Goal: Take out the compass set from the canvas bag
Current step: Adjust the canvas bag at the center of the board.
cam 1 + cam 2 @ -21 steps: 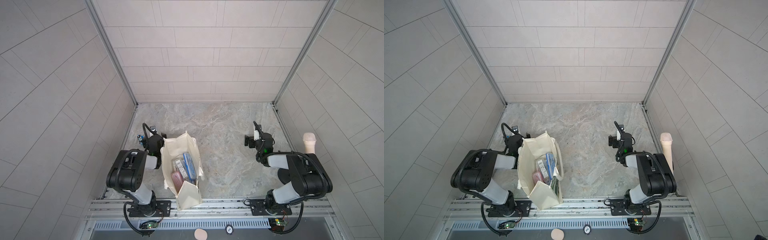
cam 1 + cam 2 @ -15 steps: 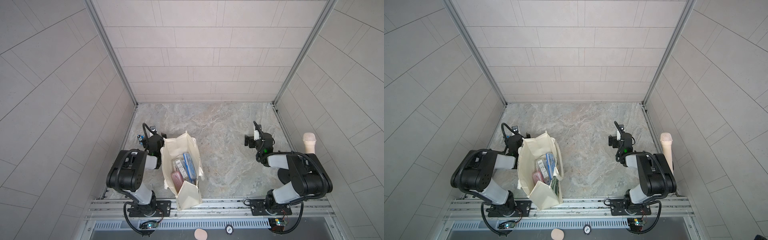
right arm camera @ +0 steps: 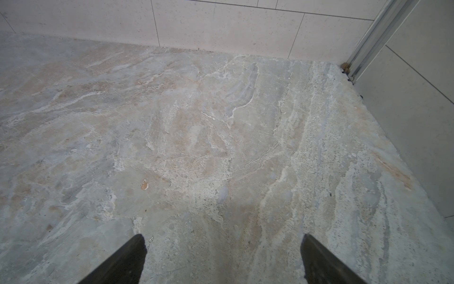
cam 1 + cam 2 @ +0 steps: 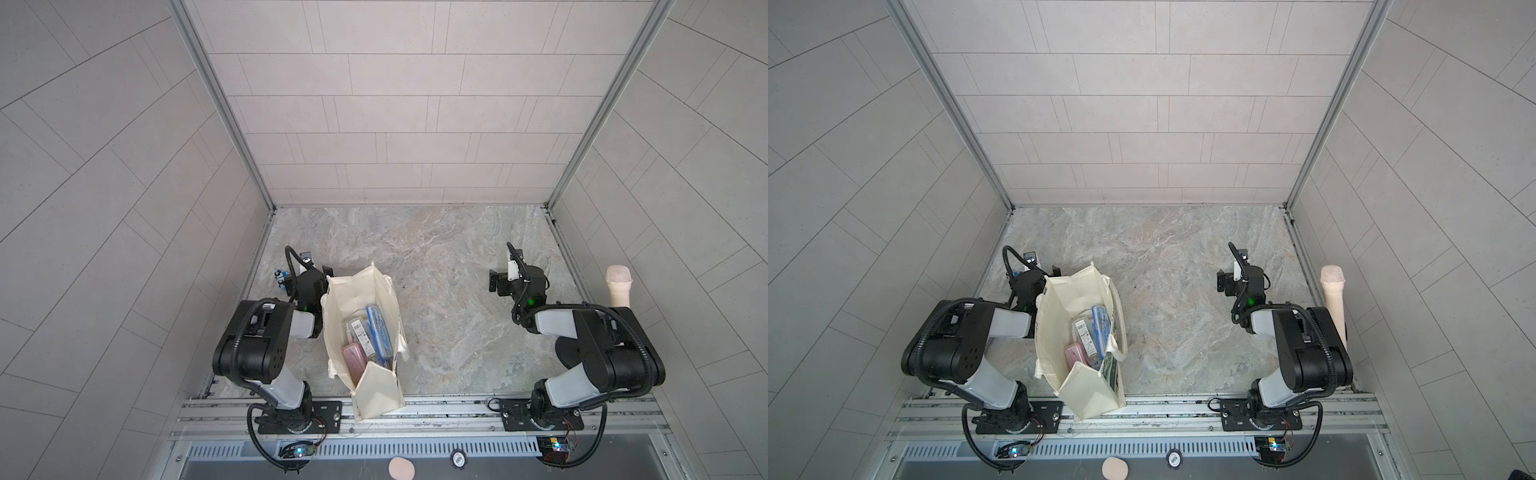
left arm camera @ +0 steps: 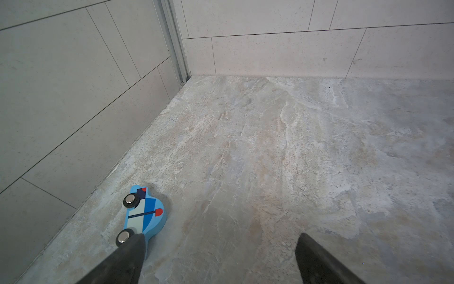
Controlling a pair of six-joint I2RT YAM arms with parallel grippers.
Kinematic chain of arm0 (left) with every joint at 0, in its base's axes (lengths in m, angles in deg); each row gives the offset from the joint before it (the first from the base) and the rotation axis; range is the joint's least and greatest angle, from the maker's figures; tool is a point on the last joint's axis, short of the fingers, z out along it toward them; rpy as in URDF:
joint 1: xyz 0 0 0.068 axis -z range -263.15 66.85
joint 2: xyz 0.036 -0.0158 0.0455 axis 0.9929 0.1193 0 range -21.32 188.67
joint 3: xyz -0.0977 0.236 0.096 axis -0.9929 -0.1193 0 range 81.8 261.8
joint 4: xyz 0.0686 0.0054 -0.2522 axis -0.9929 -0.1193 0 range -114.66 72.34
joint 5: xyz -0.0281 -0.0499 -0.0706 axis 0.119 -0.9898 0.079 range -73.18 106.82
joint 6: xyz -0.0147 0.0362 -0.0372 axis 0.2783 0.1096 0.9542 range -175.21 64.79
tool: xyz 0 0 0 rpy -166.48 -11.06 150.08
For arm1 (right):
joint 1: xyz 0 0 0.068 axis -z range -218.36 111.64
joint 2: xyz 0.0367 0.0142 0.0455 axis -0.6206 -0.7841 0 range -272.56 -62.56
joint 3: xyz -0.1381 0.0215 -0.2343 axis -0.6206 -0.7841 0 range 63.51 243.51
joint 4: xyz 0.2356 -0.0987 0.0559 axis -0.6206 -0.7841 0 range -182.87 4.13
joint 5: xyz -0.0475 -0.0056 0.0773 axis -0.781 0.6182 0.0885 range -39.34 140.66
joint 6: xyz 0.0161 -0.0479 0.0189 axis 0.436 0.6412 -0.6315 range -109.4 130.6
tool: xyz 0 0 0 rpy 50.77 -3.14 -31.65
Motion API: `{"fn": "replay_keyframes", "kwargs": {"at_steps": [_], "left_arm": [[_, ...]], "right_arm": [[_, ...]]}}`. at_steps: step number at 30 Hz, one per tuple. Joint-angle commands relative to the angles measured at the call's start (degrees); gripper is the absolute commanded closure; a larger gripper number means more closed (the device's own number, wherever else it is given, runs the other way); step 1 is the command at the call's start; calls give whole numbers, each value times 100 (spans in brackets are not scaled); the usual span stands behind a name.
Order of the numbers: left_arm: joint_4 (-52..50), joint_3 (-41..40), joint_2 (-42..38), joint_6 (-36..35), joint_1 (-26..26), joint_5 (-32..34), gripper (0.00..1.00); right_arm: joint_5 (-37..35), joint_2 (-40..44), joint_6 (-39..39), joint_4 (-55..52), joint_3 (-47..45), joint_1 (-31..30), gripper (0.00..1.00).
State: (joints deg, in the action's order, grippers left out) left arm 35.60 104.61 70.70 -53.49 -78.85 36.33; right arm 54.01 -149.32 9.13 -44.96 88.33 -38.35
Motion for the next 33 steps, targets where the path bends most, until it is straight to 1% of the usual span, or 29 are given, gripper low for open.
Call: {"fn": "replay_keyframes", "kwargs": {"at_steps": [1,22,23,24,25,26,27,28,30,32,33], "left_arm": [[61,-13,-49,45,19,27,0],[113,-62,-95,35,19,16,0],[258,-128,-145,13,19,29,0],[277,-213,-302,65,19,170,0],[78,-211,-499,157,31,499,0],[-344,-162,-880,327,84,1042,0],[-813,-99,-1298,420,134,1433,0],[-1196,-40,-1642,478,139,1540,0],[-2221,192,-2341,962,140,1726,0],[-3416,568,-2899,1355,142,1639,0],[-3852,716,-3137,1524,142,1614,0]], "right_arm": [[-60,54,112,126,-65,-23,0],[-54,58,119,121,-64,-19,0],[-236,91,149,216,-105,-58,0],[-1046,205,140,277,-105,-251,0],[-1682,393,116,104,-13,-415,0],[-1892,756,110,-686,271,-489,0],[-1856,1168,-133,-1930,706,-487,0],[-1839,1352,-289,-2673,1128,-485,0],[-1876,1561,-593,-3745,1849,-514,0],[-1847,1739,-878,-4364,2244,-550,0],[-1847,1853,-1005,-4586,2378,-565,0]]}}
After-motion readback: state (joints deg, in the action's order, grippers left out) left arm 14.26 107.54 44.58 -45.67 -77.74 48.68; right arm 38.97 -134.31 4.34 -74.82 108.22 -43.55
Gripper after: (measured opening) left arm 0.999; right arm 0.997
